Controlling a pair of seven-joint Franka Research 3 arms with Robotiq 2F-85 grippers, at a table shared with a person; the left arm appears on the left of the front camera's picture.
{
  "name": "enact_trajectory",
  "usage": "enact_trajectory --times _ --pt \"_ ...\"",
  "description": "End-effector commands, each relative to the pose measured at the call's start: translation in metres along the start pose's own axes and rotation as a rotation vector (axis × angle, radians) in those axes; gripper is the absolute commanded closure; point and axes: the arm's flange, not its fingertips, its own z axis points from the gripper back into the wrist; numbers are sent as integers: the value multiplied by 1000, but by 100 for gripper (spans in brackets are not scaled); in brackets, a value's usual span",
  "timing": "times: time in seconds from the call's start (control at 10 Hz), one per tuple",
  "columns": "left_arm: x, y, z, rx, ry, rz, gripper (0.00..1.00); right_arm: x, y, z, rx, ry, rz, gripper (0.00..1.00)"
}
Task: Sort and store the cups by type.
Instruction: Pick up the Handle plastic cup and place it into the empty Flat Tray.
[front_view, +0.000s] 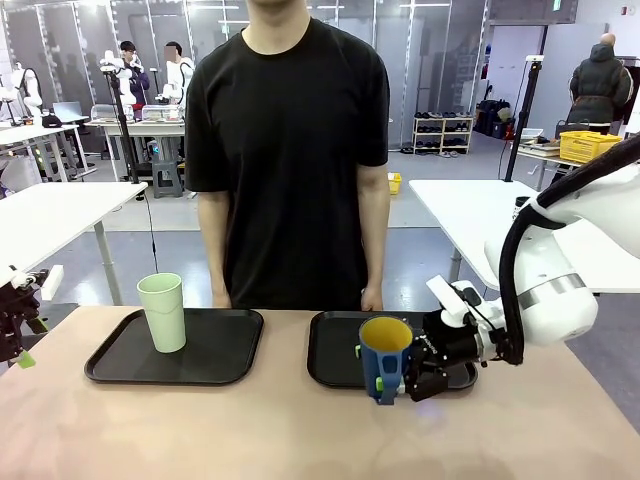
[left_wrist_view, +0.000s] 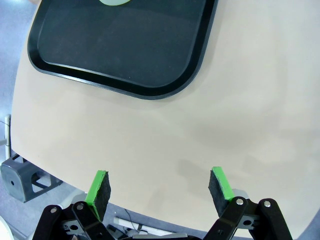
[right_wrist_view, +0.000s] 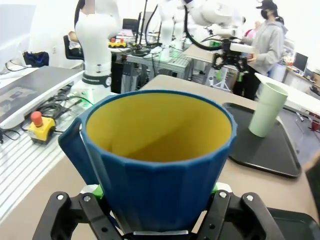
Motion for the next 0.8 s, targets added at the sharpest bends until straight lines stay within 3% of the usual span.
enact_trajectory --times 0.0,0.4,0.7 --pt "0 0 1 14 -20 -11 0 3 -34 26 -31 4 12 28" --pt "0 0 1 14 -20 -11 0 -3 -102 75 -122 -32 -4 28" --pt "0 0 1 14 -20 -11 0 -15 -125 91 -154 -98 -23 28"
